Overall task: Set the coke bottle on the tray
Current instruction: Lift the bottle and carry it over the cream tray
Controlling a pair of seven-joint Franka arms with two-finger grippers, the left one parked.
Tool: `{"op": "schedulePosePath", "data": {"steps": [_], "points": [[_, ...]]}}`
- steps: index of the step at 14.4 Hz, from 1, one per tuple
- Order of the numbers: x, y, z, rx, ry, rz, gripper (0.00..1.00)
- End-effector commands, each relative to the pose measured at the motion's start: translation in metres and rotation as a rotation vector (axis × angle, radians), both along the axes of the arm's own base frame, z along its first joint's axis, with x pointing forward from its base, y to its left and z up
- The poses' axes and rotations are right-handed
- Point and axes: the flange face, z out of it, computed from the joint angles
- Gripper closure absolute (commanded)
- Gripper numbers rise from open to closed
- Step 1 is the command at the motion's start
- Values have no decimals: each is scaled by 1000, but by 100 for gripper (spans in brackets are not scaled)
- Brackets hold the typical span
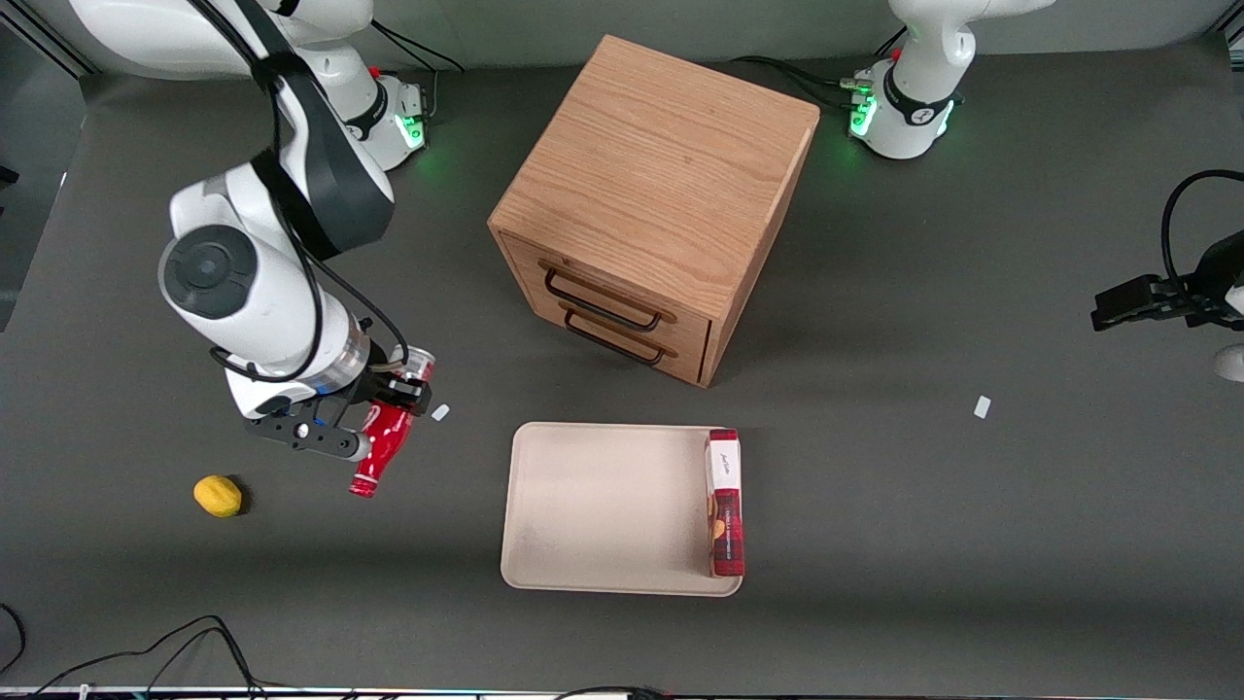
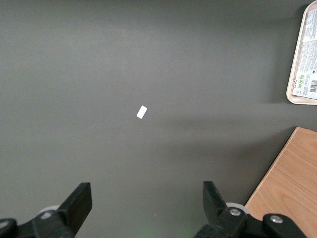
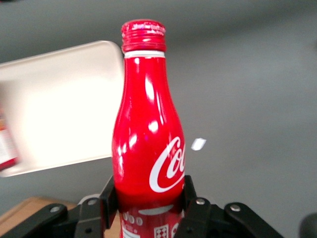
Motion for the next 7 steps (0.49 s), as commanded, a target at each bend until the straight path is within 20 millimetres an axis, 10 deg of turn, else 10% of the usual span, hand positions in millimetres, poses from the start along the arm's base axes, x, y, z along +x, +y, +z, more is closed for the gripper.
{"op": "schedulePosePath", "data": {"steps": [1, 3, 7], "points": [[35, 37, 7, 142, -7, 44, 100], [49, 57, -21, 208, -38, 52, 100], [80, 76, -175, 270, -23, 10, 100]]}}
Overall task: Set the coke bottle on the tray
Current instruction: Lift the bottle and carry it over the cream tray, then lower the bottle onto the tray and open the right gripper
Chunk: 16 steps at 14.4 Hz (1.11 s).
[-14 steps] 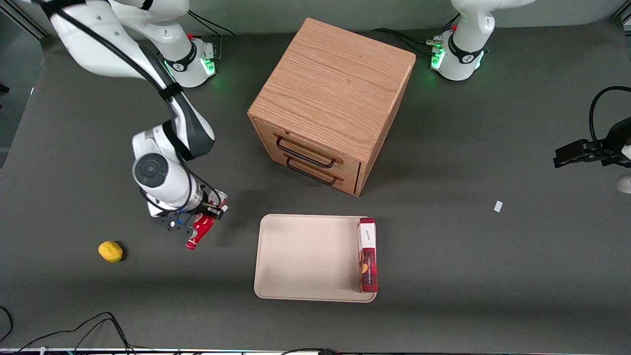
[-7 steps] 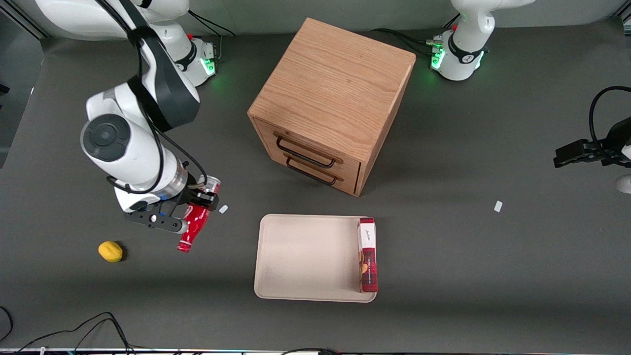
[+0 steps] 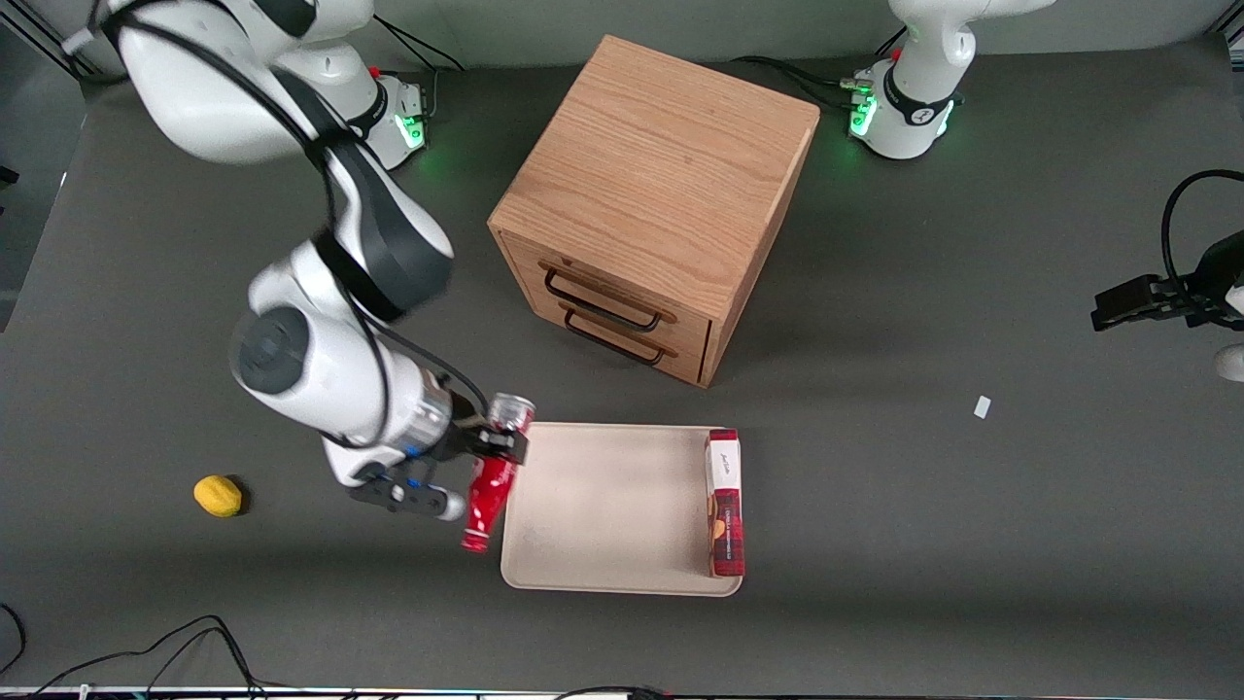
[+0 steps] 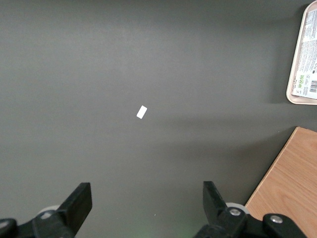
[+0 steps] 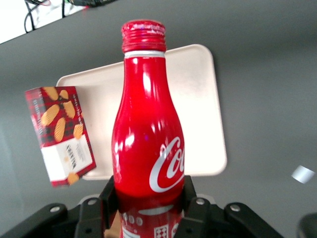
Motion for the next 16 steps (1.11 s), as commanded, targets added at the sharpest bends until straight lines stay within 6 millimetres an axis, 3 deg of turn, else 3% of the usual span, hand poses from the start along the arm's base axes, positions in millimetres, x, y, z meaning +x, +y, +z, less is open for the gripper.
{"op": "schedulePosePath", "data": {"steps": [1, 3, 5, 10, 14, 15, 16], "points": [[25, 2, -102, 61, 17, -26, 100], [27, 2, -147, 65, 9, -22, 100], [24, 2, -168, 40, 19, -18, 100], [20, -9, -189, -21, 32, 5, 100], [20, -13, -190, -39, 27, 7, 100], [19, -9, -189, -34, 30, -2, 84], [18, -7, -187, -36, 26, 3, 1]]}}
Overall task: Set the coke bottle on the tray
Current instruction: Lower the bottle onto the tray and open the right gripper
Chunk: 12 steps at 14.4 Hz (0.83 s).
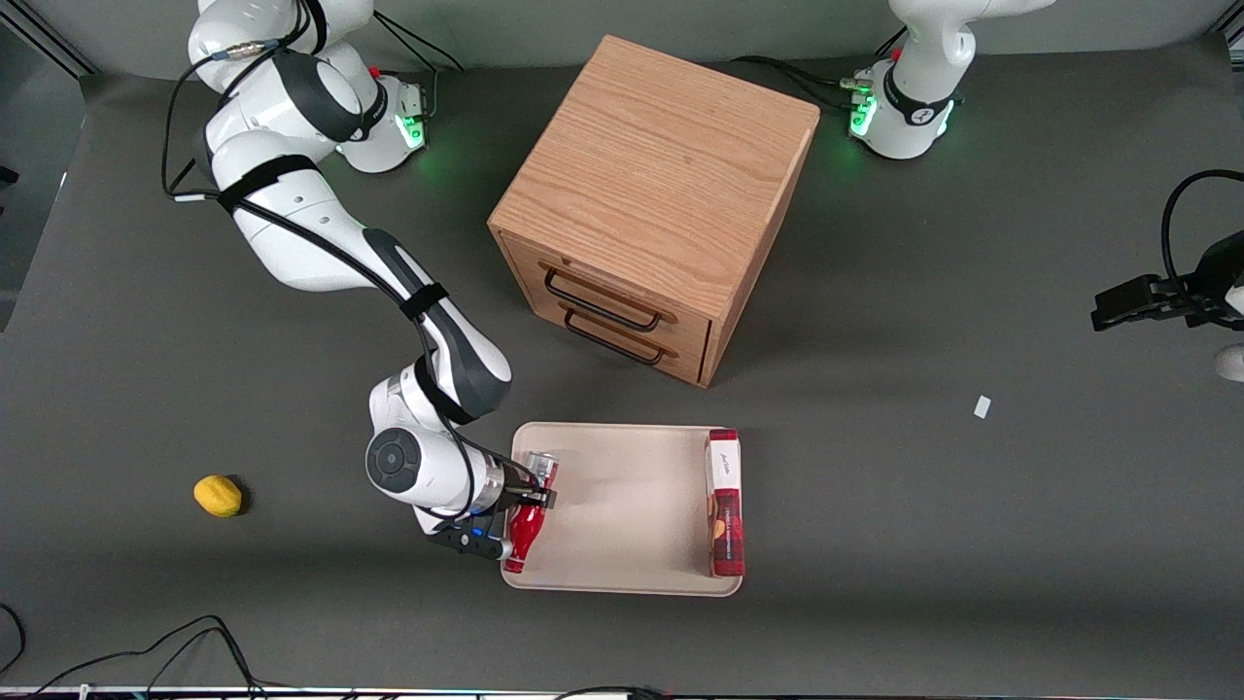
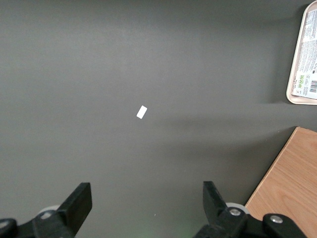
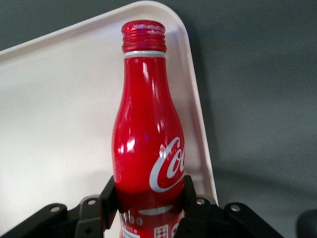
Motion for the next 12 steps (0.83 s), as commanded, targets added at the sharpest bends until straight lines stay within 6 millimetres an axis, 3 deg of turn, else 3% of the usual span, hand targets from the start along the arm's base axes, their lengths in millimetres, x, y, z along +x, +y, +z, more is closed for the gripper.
{"op": "schedulePosePath", "data": {"steps": [1, 6, 9, 12], "points": [[-1, 10, 16, -7, -19, 21, 0], [1, 16, 43, 11, -44, 27, 0], [0, 9, 80, -16, -61, 40, 0], [-7, -7, 147, -72, -28, 61, 0]]}}
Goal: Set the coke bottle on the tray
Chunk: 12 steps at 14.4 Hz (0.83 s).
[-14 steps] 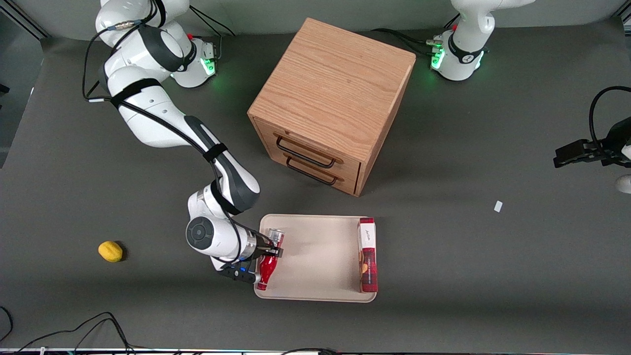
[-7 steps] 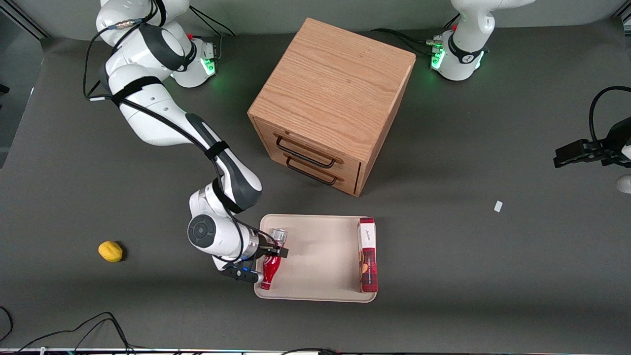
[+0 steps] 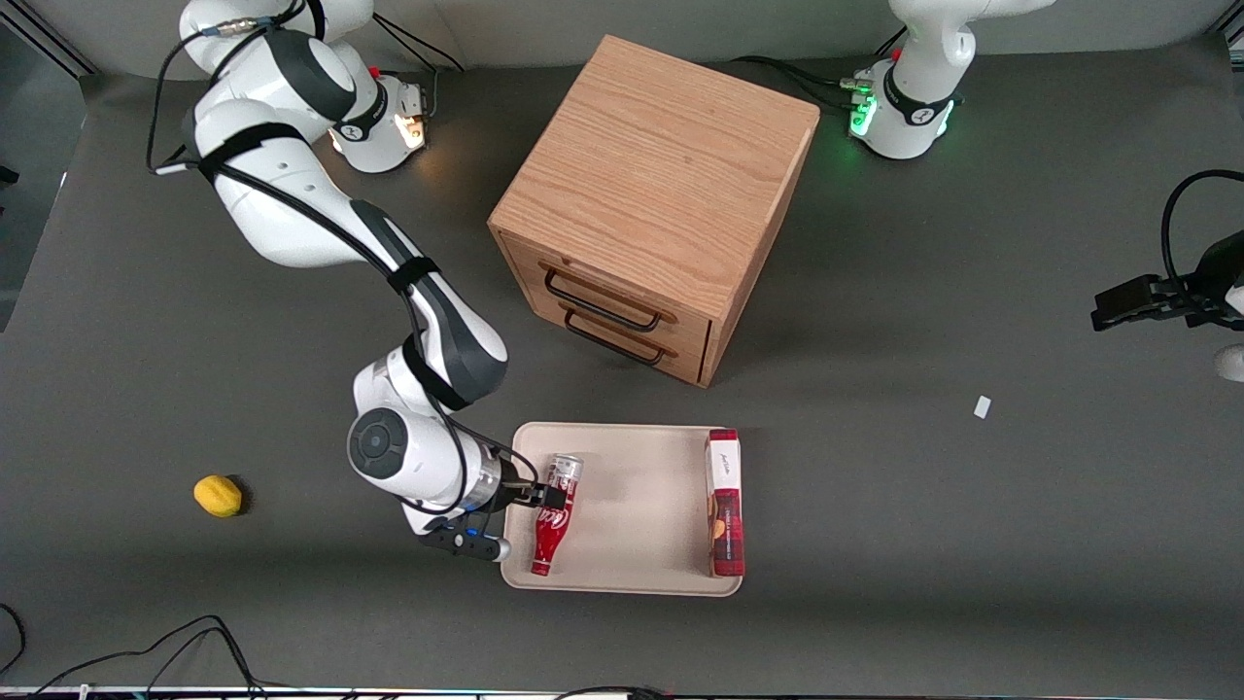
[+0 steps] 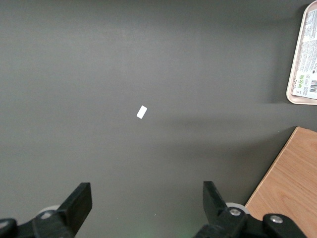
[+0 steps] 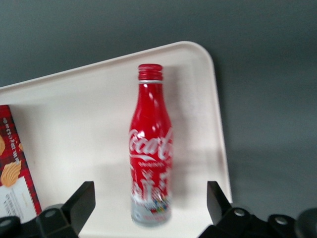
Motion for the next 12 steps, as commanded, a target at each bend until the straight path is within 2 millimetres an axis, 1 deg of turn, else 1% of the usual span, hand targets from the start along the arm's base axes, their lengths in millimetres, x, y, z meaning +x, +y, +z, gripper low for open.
{"op": "schedulePosePath", "data": {"steps": [1, 3, 4, 5, 6, 8, 9, 10, 11, 12], "points": [[-14, -24, 80, -96, 19, 29, 0], [-25, -52, 140, -151, 48, 17, 0], [-33, -66, 170, -171, 61, 6, 0], [-44, -77, 201, -193, 70, -1, 0], [-53, -100, 230, -214, 83, -4, 0], [-83, -133, 287, -259, 121, 61, 0], [-102, -147, 311, -278, 137, 58, 0], [-119, -162, 330, -271, 153, 50, 0], [-138, -180, 345, -254, 167, 60, 0], [-157, -202, 355, -241, 170, 62, 0]]}}
